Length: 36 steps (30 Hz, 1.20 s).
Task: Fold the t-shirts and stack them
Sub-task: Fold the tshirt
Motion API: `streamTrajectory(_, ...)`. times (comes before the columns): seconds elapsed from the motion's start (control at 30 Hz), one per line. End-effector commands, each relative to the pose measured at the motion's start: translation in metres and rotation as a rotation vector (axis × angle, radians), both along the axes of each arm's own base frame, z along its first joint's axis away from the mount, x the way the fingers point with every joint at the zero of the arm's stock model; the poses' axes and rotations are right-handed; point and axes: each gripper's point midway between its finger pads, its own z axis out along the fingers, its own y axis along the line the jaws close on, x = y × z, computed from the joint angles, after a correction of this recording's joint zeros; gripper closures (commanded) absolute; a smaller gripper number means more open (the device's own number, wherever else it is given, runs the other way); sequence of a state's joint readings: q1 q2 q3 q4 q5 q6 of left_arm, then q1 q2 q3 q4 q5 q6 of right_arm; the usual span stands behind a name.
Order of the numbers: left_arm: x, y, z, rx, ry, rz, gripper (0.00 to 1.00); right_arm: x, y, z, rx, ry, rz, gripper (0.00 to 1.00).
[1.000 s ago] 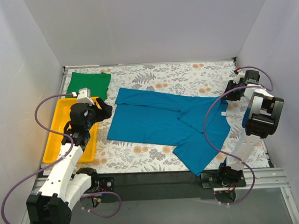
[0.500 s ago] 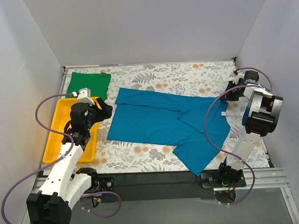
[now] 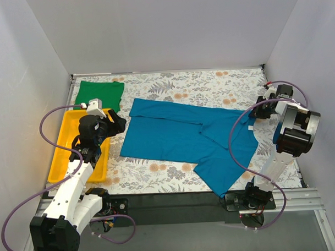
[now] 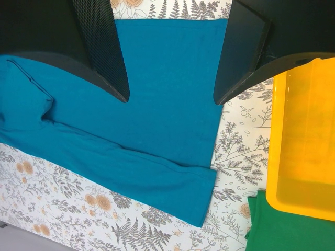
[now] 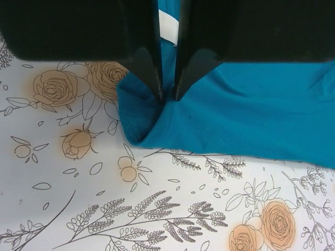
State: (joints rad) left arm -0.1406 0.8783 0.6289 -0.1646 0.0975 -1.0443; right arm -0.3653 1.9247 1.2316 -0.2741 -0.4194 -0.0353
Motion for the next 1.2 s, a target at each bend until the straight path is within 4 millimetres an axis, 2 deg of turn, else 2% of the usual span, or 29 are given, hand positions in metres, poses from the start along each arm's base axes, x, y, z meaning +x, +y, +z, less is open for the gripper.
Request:
streamTrajectory(0.0,-0.001,-0.001,0.002,-0.002,-0.011,-0.008,0.36,0.012,-0.01,0.036,-0.067,-0.101,0.034,0.66)
streamTrajectory(0.03,-0.001,-0.001,0.002,-0.003,-0.011,-0.009,0.36,0.013,-0.011,0.041,-0.083,-0.118,0.052,0.64)
streamTrajectory(0.13,-0.001,-0.001,0.002,-0.003,-0.009,-0.011,0.35,0.02,-0.016,0.064,-0.147,-0.187,0.099,0.46)
streamTrajectory(0.2,-0.001,-0.001,0.004,-0.002,-0.014,-0.011,0.35,0.026,-0.015,0.064,-0.134,-0.193,0.114,0.42)
streamTrajectory(0.27,-0.001,-0.001,0.003,-0.001,-0.011,-0.01,0.36,0.031,-0.015,0.062,-0.123,-0.19,0.12,0.39)
streamTrajectory(0.3,-0.001,-0.001,0.002,-0.001,-0.009,-0.011,0.35,0.033,-0.015,0.054,-0.111,-0.175,0.123,0.37)
streamTrajectory(0.33,-0.001,-0.001,0.002,-0.001,-0.008,-0.01,0.35,0.039,-0.017,0.056,-0.112,-0.181,0.124,0.37)
streamTrajectory(0.37,-0.001,-0.001,0.002,0.001,-0.008,-0.009,0.36,0.043,-0.019,0.04,-0.098,-0.142,0.132,0.36)
streamTrajectory(0.53,0.0,-0.001,0.001,0.002,-0.004,-0.009,0.35,0.041,-0.016,0.022,-0.072,-0.104,0.163,0.37)
streamTrajectory(0.77,0.001,-0.001,-0.002,0.004,0.003,-0.009,0.35,0.027,-0.011,0.002,-0.056,-0.052,0.18,0.43)
streamTrajectory(0.83,0.001,-0.001,-0.002,0.004,0.005,-0.009,0.36,0.025,-0.014,-0.002,-0.068,-0.038,0.171,0.52)
streamTrajectory(0.87,0.001,-0.001,-0.002,0.003,0.004,-0.009,0.36,0.024,-0.014,-0.004,-0.068,-0.031,0.167,0.61)
streamTrajectory(1.17,0.001,-0.001,-0.005,0.004,0.013,-0.009,0.36,0.032,-0.013,-0.005,-0.034,-0.035,0.171,0.87)
